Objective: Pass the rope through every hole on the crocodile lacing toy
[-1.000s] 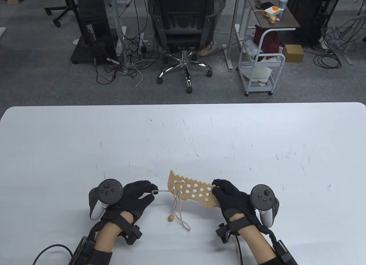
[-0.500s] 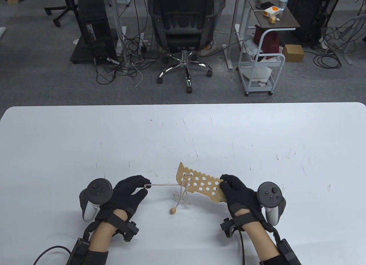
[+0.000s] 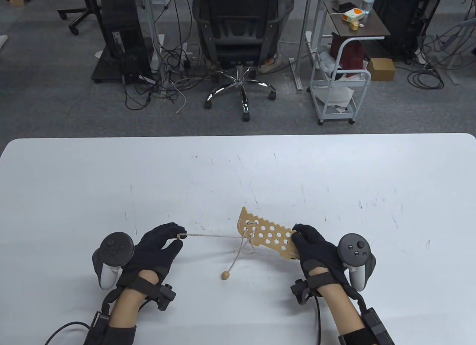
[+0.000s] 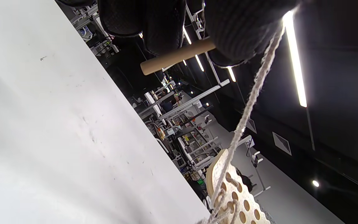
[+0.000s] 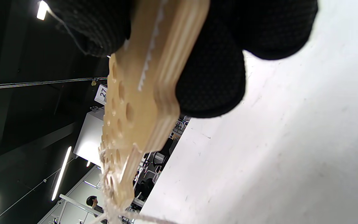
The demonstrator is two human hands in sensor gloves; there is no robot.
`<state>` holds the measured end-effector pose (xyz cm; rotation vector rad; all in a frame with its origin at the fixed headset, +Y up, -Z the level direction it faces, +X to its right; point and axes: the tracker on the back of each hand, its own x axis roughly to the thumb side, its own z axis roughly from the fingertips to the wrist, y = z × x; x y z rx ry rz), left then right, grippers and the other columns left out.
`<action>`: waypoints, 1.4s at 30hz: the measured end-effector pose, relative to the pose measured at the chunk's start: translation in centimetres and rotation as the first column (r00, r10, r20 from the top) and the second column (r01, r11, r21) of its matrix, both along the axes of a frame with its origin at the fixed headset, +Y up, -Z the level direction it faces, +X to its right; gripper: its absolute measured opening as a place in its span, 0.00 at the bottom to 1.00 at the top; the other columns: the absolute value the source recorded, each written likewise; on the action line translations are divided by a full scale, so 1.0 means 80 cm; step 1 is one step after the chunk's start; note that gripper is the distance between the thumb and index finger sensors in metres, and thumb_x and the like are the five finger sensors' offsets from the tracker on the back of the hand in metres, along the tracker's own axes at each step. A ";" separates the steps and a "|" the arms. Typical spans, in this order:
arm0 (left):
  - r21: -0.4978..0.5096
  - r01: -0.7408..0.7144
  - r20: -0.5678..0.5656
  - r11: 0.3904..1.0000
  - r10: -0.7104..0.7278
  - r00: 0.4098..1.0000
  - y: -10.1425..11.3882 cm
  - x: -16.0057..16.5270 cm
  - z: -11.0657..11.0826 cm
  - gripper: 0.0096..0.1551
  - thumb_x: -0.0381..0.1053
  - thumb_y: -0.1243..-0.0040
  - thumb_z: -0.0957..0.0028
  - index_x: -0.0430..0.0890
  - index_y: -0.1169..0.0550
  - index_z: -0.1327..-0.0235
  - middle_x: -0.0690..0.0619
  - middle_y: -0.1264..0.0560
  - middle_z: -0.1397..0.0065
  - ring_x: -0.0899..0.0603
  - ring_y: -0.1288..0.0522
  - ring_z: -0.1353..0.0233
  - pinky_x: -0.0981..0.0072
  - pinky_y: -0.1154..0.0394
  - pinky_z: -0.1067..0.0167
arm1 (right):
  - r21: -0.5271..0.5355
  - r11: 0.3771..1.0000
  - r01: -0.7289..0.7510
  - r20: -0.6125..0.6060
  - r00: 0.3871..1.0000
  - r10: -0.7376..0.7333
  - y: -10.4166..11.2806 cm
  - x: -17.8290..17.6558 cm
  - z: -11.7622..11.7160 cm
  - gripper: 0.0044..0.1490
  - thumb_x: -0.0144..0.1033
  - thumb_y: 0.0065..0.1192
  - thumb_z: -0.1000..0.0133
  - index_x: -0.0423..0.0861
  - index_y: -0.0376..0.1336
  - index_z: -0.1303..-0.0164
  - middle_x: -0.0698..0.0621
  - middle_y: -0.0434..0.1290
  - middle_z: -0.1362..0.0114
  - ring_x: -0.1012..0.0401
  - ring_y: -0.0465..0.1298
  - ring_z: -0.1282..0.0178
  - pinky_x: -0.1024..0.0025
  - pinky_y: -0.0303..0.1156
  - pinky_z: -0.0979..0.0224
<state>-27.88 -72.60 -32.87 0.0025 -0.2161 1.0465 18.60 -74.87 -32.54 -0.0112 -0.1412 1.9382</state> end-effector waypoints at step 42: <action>0.070 -0.237 -0.411 0.969 0.245 0.878 0.015 -0.092 0.016 0.25 0.56 0.37 0.53 0.64 0.21 0.39 0.51 0.27 0.27 0.37 0.34 0.22 0.39 0.40 0.26 | -0.014 1.000 -0.022 0.200 0.980 0.024 0.000 0.056 -0.009 0.28 0.43 0.63 0.47 0.45 0.65 0.38 0.48 0.81 0.47 0.52 0.85 0.58 0.52 0.74 0.46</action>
